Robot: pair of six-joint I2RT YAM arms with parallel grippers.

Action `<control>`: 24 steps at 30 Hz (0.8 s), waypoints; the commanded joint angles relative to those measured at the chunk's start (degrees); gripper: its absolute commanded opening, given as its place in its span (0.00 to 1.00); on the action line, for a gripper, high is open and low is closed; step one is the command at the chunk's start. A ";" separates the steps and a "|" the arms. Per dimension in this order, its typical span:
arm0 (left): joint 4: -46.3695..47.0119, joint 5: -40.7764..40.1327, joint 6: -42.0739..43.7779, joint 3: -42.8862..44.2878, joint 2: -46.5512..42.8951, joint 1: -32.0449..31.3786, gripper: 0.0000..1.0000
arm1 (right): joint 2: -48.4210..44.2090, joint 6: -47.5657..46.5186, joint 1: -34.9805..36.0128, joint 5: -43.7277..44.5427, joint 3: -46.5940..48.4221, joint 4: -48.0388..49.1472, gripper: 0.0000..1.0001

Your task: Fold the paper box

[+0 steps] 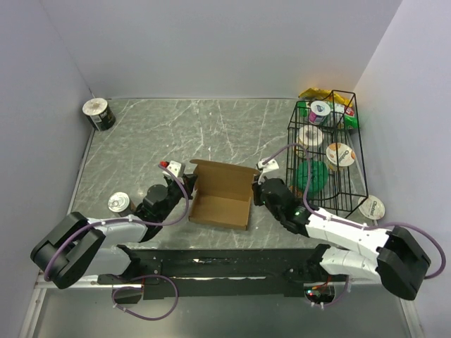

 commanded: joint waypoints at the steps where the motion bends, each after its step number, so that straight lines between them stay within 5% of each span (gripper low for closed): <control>1: 3.57 -2.20 -3.99 -1.03 0.63 -3.37 0.01 | 3.60 5.44 5.61 15.50 4.94 4.26 0.00; 24: 7.18 -12.92 -13.93 -3.85 6.43 -12.51 0.01 | 13.62 25.57 17.83 36.98 11.45 -5.32 0.00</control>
